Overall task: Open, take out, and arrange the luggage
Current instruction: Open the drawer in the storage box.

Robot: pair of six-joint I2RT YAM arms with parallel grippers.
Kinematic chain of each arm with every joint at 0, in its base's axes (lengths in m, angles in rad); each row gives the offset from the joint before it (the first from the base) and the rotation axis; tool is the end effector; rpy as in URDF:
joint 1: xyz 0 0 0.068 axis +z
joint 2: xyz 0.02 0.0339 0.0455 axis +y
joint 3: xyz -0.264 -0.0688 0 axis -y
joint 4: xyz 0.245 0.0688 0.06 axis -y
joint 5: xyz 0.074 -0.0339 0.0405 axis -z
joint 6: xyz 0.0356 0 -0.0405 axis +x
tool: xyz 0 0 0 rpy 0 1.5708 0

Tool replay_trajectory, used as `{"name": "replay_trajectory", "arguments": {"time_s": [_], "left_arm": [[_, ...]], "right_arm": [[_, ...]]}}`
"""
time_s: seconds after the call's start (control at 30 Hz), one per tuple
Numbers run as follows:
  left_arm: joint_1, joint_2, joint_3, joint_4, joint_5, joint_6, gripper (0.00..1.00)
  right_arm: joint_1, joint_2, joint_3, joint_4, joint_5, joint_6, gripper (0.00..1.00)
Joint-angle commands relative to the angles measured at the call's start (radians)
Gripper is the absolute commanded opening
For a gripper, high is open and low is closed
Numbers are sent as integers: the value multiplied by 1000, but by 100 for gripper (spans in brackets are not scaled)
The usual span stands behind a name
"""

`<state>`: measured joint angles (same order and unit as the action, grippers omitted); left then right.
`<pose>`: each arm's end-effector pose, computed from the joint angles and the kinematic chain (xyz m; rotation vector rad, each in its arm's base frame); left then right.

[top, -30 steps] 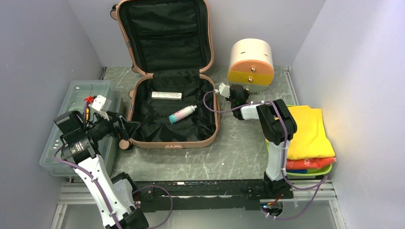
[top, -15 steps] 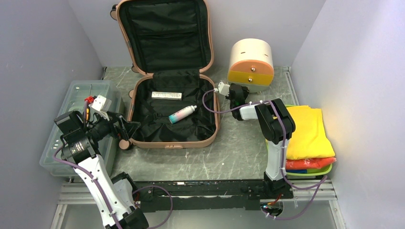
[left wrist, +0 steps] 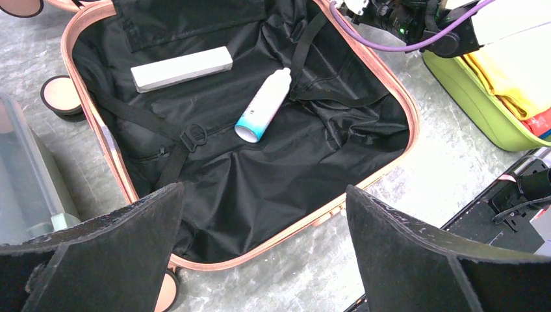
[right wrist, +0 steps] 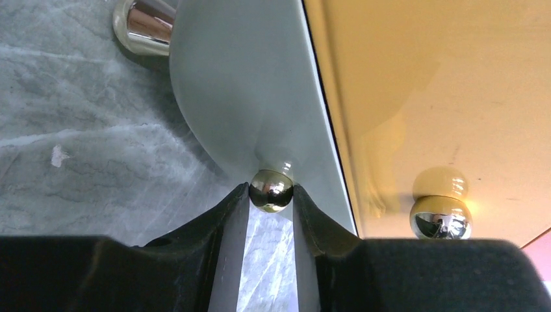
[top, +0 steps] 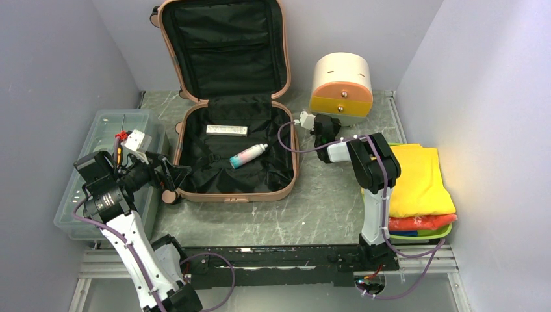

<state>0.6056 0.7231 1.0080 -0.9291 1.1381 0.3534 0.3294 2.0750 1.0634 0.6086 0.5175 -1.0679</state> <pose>0.1100 0.0369 0.3612 0.3402 1.8364 -0.5996 0.4078 0.1208 0.1276 -1.0296 1.7754 -0.9811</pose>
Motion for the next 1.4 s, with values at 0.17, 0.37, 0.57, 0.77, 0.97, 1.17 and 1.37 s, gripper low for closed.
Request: {"name": "replay_trajectory", "arguments": {"time_s": [0.17,0.37,0.57,0.77,0.97,1.17,1.37], "left_arm": [[6,-8,2,3,30,7,99],[6,-4,6,1,30,5,99],[6,-15,3,-1,24,10,99],[6,-12,6,1,33,9,99],[6,-12,11,-4,37,8,100],[8,-15,13,-4,41,5,99],[8,-7,20,-9,45,8,99]], "right_arm": [[-5,8,41,26,-6,9,8],[-4,-3,35,11,-18,20,0],[-3,-57,-37,16,-41,22,0],[-1,-148,-121,-6,-62,56,0],[10,-257,-198,-91,-106,116,0],[45,-360,-228,-269,-144,214,0],[58,-484,-151,-549,-227,342,29]]}}
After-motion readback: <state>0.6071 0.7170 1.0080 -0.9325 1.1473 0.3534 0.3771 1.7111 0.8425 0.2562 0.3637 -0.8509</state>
